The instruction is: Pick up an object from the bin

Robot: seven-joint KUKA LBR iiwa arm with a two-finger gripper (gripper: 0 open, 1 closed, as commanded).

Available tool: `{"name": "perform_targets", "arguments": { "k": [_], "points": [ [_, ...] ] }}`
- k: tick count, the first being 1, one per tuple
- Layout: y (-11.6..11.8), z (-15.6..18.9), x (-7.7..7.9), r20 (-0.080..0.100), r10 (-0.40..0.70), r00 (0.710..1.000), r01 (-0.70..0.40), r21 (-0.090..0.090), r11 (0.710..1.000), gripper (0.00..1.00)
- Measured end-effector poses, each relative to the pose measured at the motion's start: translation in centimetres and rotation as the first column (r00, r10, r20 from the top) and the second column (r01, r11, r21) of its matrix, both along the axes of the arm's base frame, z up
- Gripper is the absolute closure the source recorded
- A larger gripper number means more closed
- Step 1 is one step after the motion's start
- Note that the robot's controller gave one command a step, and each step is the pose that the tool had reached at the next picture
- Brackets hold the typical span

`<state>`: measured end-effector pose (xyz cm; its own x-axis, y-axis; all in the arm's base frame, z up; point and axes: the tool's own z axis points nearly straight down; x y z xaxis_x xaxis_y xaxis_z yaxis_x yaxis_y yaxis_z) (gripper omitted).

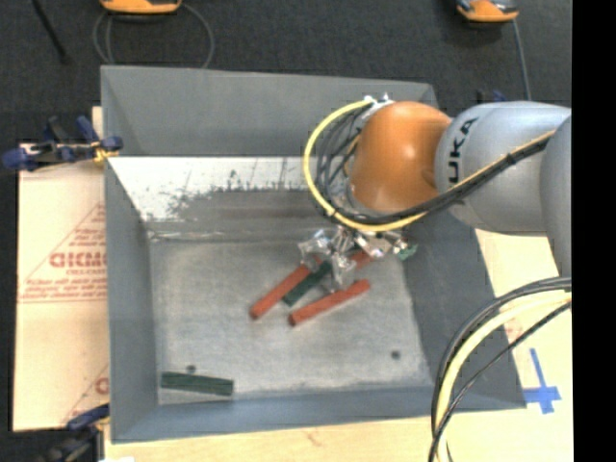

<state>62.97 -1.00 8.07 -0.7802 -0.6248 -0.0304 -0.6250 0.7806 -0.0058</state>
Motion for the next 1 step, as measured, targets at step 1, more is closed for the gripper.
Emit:
{"name": "perform_targets", "arguments": {
  "k": [1],
  "points": [
    [1.31,14.33,1.43,-0.012,0.058,0.998,-0.058,-0.015,0.998,1.00]
  ]
}}
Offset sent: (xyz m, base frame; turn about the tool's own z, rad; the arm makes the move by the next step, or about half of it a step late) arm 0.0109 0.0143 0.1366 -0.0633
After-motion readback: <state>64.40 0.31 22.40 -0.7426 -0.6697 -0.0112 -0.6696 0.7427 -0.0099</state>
